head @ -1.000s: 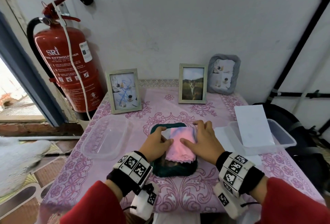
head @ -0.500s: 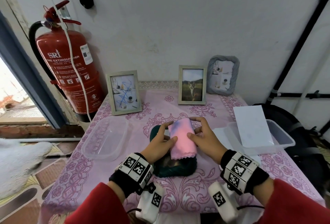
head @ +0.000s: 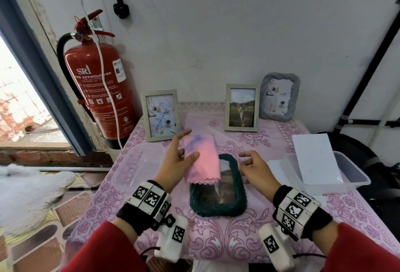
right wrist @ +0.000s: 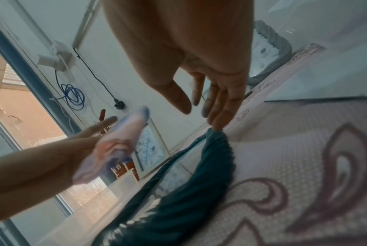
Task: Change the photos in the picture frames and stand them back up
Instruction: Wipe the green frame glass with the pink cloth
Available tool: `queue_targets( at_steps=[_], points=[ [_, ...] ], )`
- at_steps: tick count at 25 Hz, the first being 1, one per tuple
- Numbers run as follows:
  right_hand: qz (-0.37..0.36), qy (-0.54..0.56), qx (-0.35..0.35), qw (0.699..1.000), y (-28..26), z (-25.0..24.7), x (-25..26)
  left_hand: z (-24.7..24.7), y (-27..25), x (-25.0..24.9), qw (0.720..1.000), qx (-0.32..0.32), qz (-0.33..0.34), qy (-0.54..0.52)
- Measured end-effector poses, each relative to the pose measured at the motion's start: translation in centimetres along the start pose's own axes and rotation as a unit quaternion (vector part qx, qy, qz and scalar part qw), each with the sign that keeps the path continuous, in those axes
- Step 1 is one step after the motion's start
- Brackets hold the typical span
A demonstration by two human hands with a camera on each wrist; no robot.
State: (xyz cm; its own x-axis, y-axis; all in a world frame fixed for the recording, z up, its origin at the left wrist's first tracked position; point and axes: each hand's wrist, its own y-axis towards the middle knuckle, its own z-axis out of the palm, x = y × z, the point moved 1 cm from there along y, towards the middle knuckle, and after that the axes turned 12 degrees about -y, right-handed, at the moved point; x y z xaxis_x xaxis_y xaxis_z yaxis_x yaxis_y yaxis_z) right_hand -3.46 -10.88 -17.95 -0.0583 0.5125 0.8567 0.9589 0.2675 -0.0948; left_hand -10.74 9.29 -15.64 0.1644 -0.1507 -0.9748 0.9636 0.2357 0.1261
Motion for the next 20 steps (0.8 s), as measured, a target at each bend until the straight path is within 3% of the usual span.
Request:
queue_targets(
  at_steps=[3,6,9,16,20],
  points=[
    [0.010,-0.151,0.007,0.988,0.3,0.3,-0.9,-2.9,0.2,-2.1,0.995,-0.047,0.033,0.085],
    [0.039,-0.212,0.025,0.976,0.5,0.9,-1.0,-6.1,0.4,-3.7,0.985,-0.067,0.006,0.161],
    [0.038,-0.218,0.039,0.974,0.6,1.8,-0.8,-9.2,0.3,-5.1,0.982,-0.024,-0.054,0.178],
    [0.032,-0.266,0.018,0.963,0.3,2.5,-1.1,-13.3,1.4,-5.8,0.945,0.009,-0.073,0.319],
    [0.031,-0.261,0.021,0.965,0.3,2.5,-1.2,-13.7,1.4,-4.3,0.918,0.089,-0.150,0.357]
  ],
)
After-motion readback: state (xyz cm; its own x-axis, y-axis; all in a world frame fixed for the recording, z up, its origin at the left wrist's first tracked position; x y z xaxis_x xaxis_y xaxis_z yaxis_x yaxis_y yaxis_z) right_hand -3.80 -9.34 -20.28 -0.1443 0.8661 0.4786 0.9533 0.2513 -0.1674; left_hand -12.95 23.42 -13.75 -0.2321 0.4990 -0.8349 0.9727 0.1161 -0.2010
